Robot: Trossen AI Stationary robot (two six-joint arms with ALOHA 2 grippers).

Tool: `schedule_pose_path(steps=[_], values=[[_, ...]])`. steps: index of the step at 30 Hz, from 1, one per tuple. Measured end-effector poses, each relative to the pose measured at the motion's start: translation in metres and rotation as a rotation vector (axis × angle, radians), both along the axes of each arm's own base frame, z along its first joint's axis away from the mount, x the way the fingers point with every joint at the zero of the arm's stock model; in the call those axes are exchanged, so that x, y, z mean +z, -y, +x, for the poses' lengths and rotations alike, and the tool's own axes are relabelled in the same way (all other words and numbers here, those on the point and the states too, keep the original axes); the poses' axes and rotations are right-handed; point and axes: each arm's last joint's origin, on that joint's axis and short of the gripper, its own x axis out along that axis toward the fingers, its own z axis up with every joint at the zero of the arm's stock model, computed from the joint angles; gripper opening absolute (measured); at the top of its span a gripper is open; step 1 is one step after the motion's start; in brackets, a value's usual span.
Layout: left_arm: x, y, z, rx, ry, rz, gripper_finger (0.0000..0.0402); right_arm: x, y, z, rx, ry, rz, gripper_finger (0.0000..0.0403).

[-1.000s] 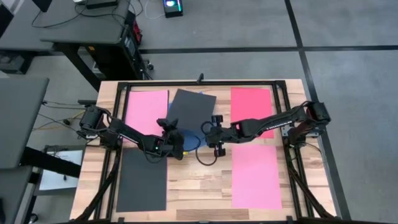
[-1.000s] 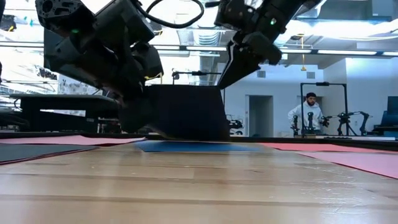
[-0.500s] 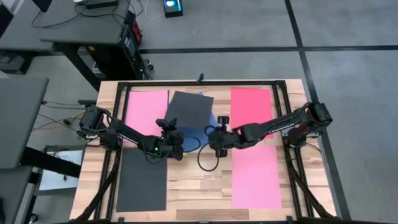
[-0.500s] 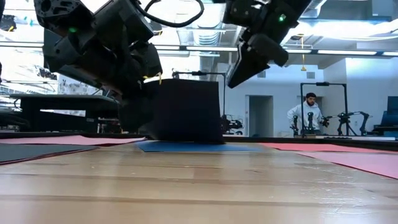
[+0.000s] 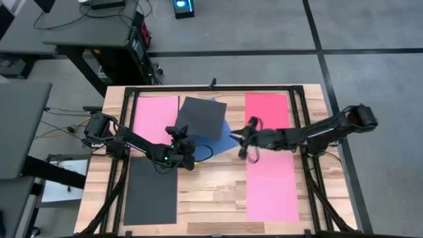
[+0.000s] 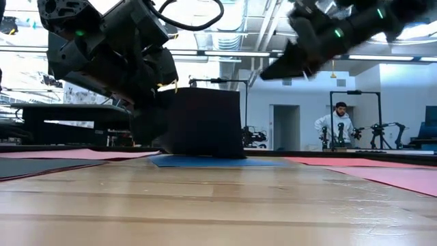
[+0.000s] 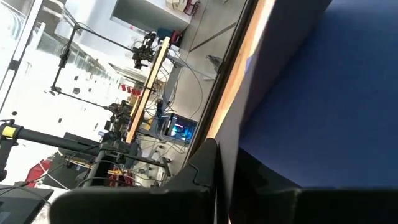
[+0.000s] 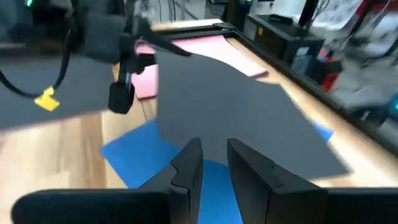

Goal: Organize paper
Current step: Move the black paper to the bottom middle of the table

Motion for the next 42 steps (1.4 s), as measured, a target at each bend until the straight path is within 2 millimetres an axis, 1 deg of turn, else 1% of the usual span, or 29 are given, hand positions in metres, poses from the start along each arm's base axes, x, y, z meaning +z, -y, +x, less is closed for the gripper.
schedule_pose_path(steps=[2, 5, 7, 9, 11, 14, 19, 21, 23, 26, 29, 34, 42], values=[[0.000, 0.000, 0.000, -0.004, 0.001, -0.006, 0.0000, -0.013, 0.006, -0.011, 0.048, 0.014, -0.017, 0.0066], [0.000, 0.000, 0.000, -0.006, 0.006, -0.011, 0.0000, -0.031, 0.003, -0.015, 0.138, -0.073, -0.144, 0.0066], [0.000, 0.000, 0.000, -0.007, 0.007, -0.013, 0.0000, -0.039, 0.000, -0.012, 0.178, -0.128, -0.214, 0.0066], [0.000, 0.000, 0.001, -0.011, 0.008, -0.019, 0.0000, -0.044, -0.002, -0.004, 0.195, -0.164, -0.241, 0.0069], [0.000, 0.000, 0.001, -0.011, 0.011, -0.020, 0.0000, -0.049, -0.004, 0.006, 0.208, -0.195, -0.255, 0.0080], [0.000, 0.000, 0.001, -0.011, 0.011, -0.020, 0.0000, -0.054, -0.005, 0.026, 0.227, -0.230, -0.299, 0.0120], [0.000, 0.001, 0.001, -0.022, 0.009, -0.035, 0.0000, -0.063, -0.006, 0.055, 0.236, -0.280, -0.360, 0.0229], [0.000, 0.001, 0.001, -0.022, 0.010, -0.036, 0.0000, -0.063, -0.004, 0.061, 0.202, -0.289, -0.374, 0.0272], [0.000, 0.001, 0.001, -0.023, 0.010, -0.037, 0.0000, -0.063, -0.001, 0.064, 0.143, -0.301, -0.394, 0.0305], [0.000, 0.001, 0.001, -0.025, 0.010, -0.040, 0.0000, -0.064, 0.001, 0.063, 0.080, -0.326, -0.415, 0.0334], [-0.001, 0.001, 0.001, -0.029, 0.009, -0.046, 0.0000, -0.065, 0.001, 0.062, 0.067, -0.342, -0.422, 0.0343], [-0.001, 0.001, 0.001, -0.031, 0.013, -0.051, 0.0000, -0.065, 0.005, 0.061, 0.052, -0.351, -0.420, 0.0345], [-0.001, 0.001, 0.001, -0.031, 0.018, -0.054, 0.0000, -0.064, 0.030, 0.061, -0.026, -0.344, -0.405, 0.0345]])
